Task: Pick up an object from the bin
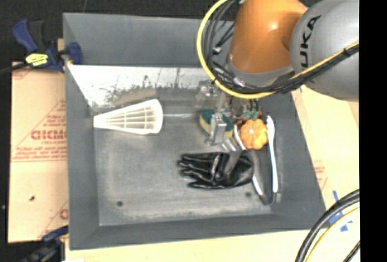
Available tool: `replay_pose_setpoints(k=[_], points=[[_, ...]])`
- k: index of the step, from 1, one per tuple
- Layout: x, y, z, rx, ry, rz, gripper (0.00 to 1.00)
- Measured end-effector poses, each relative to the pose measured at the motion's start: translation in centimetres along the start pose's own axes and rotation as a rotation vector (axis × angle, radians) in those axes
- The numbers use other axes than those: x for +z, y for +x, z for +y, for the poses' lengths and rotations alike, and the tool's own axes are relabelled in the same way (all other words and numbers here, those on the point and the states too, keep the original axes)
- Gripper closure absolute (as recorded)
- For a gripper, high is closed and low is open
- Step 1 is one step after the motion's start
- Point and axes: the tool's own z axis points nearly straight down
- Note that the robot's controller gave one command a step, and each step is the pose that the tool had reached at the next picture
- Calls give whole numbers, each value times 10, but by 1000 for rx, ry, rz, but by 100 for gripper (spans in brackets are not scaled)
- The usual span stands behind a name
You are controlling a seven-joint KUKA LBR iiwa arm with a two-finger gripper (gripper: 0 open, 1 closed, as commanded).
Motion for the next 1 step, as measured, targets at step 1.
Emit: replay_pose_setpoints(k=[1], points=[[-5,-1,0,1,-1,-8,0]])
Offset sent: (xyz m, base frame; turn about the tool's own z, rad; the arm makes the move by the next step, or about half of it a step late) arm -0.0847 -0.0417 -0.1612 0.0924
